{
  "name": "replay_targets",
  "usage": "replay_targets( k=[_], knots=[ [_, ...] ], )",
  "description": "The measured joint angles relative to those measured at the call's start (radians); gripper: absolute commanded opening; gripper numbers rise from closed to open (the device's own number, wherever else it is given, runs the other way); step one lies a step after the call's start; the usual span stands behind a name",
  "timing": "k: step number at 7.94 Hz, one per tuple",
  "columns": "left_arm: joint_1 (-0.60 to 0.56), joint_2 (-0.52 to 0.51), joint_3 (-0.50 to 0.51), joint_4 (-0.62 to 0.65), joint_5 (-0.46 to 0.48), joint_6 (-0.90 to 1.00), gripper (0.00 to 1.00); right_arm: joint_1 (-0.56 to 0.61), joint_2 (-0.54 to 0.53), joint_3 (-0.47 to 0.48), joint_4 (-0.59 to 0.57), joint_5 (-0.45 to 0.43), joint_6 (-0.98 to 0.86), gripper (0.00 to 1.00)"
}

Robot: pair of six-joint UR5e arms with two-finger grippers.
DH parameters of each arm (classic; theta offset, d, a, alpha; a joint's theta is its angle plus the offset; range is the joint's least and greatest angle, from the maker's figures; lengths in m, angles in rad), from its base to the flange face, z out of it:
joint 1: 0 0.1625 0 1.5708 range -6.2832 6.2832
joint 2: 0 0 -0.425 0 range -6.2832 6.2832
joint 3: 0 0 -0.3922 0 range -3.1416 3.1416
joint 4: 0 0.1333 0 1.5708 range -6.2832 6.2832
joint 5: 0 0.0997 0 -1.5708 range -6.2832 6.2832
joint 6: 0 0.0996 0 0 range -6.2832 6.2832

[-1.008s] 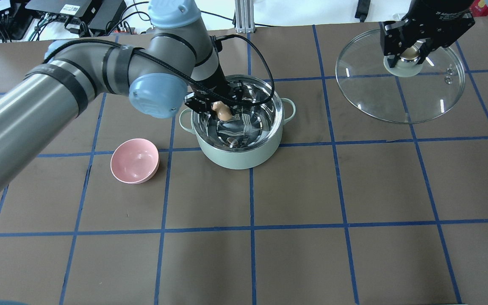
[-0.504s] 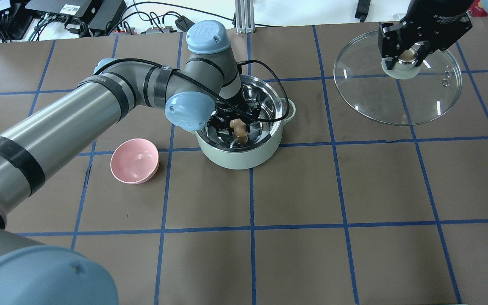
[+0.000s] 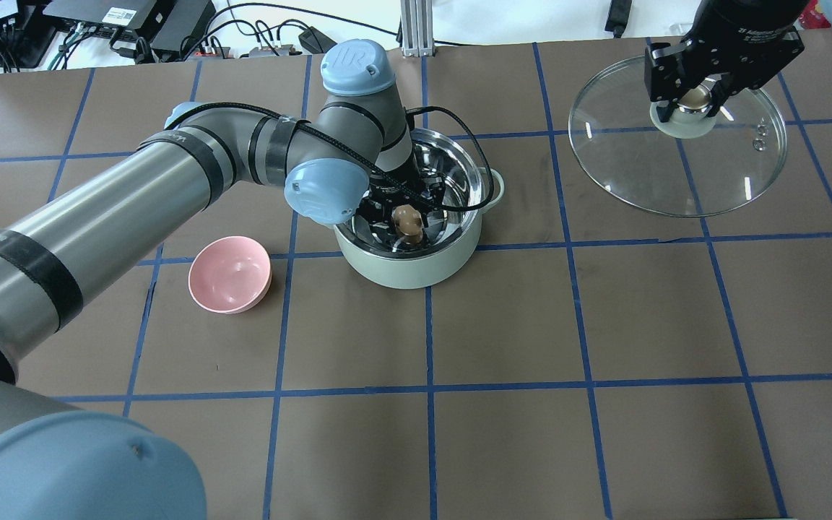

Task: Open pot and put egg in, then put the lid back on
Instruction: 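Carry the egg over the open pot with the left gripper and release it, then withdraw the left gripper while the right carries the lid over the pot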

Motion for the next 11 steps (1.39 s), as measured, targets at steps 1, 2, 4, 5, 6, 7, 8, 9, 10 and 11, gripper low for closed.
replay_targets(
  k=[1, 2, 4, 5, 6, 7, 8, 9, 10, 11],
  knots=[
    [0.000, 0.008, 0.001, 0.008, 0.000, 0.000, 1.00, 0.000, 0.000, 0.001, 0.001, 0.001, 0.000, 0.00],
    [-0.002, 0.025, 0.002, 0.011, 0.000, 0.000, 1.00, 0.000, 0.000, 0.001, 0.001, 0.003, 0.000, 0.00],
    [-0.003, 0.092, 0.004, -0.035, 0.003, -0.001, 1.00, 0.002, -0.001, 0.002, -0.001, 0.003, 0.000, 0.00],
    [-0.003, 0.136, 0.005, -0.083, 0.004, 0.000, 1.00, 0.005, -0.006, 0.003, -0.001, 0.002, 0.007, 0.00],
    [-0.004, 0.186, 0.006, -0.138, 0.006, 0.000, 1.00, 0.015, -0.008, 0.005, -0.007, 0.007, 0.027, 0.00],
    [-0.004, 0.247, 0.007, -0.207, 0.009, 0.002, 1.00, 0.040, -0.003, 0.006, -0.018, 0.020, 0.062, 0.00],
    [-0.004, 0.306, 0.008, -0.283, 0.012, 0.008, 1.00, 0.084, 0.012, 0.004, -0.047, 0.039, 0.128, 0.00],
    [-0.007, 0.361, 0.008, -0.350, 0.022, 0.013, 1.00, 0.142, 0.040, -0.003, -0.074, 0.050, 0.202, 0.00],
    [-0.011, 0.407, 0.009, -0.400, 0.029, 0.015, 1.00, 0.192, 0.072, -0.012, -0.101, 0.055, 0.264, 0.00],
    [-0.011, 0.443, 0.009, -0.438, 0.034, 0.017, 1.00, 0.231, 0.099, -0.019, -0.126, 0.058, 0.307, 0.00]
  ],
)
